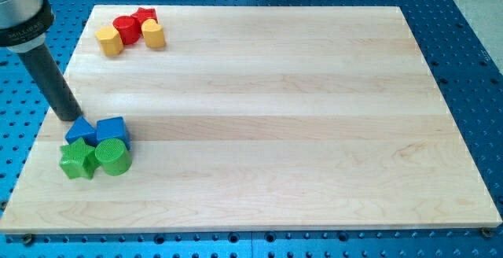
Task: Move your arm bottom left to the hexagon
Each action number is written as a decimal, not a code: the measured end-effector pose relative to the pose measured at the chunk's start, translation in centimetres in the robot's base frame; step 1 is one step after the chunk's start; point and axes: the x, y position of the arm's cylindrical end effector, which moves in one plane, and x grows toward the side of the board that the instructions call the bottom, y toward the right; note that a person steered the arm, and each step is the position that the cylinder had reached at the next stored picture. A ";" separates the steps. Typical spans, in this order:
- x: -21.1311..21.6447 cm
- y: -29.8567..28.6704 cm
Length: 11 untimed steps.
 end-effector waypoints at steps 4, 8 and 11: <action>-0.1 -0.9; -6.9 -1.8; -13.6 -3.2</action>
